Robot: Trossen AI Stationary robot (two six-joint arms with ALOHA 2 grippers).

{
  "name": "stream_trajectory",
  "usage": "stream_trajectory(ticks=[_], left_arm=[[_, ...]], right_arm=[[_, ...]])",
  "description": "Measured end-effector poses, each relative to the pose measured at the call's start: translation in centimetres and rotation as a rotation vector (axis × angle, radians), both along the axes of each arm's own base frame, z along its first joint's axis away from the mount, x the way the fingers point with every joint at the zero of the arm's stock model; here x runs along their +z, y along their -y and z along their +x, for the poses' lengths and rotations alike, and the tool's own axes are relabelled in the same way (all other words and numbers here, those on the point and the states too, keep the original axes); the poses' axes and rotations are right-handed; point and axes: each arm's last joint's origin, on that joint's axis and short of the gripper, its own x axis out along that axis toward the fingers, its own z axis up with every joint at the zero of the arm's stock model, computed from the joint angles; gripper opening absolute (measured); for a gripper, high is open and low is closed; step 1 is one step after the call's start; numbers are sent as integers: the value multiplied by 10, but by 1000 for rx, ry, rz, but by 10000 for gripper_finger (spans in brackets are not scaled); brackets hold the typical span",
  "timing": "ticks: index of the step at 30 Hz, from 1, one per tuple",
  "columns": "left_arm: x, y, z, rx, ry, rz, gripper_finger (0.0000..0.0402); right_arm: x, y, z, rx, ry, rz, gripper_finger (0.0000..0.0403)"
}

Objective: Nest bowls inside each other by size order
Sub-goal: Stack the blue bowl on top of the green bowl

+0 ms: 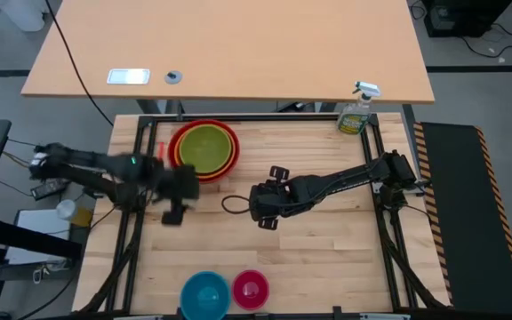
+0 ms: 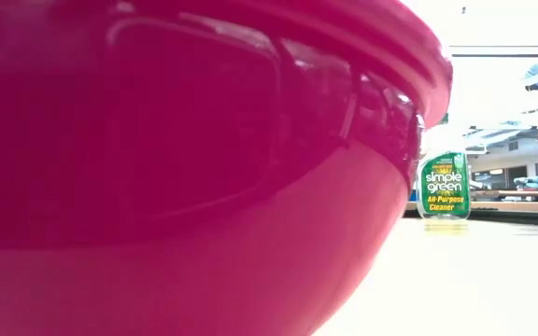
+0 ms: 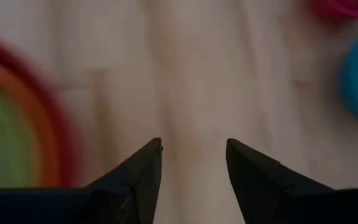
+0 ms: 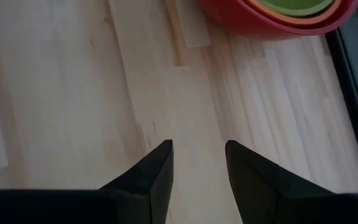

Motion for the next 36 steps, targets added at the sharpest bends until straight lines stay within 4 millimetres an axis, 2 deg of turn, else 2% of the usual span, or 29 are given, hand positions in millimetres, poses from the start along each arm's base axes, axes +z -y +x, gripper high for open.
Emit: stream_trajectory(ticks=[6,12,15,24,36], left_arm=[[-41,69,11,-54,-90,-84,180],[-59,131,24,-202,-154,-57,180],[-63,150,30,-194,-190,-57,180],[-67,173,57,62,-246,-153,180],[-86,182,66,118,-311,-123,183]], right_arm=[[-1,7,-4,-21,-51,-26,155],[-2,19,-3,-55,-59,-34,155],[-1,22,-2,-61,-50,-47,155],[0,27,1,-64,-37,-57,155],[1,16,4,-39,21,-46,155]])
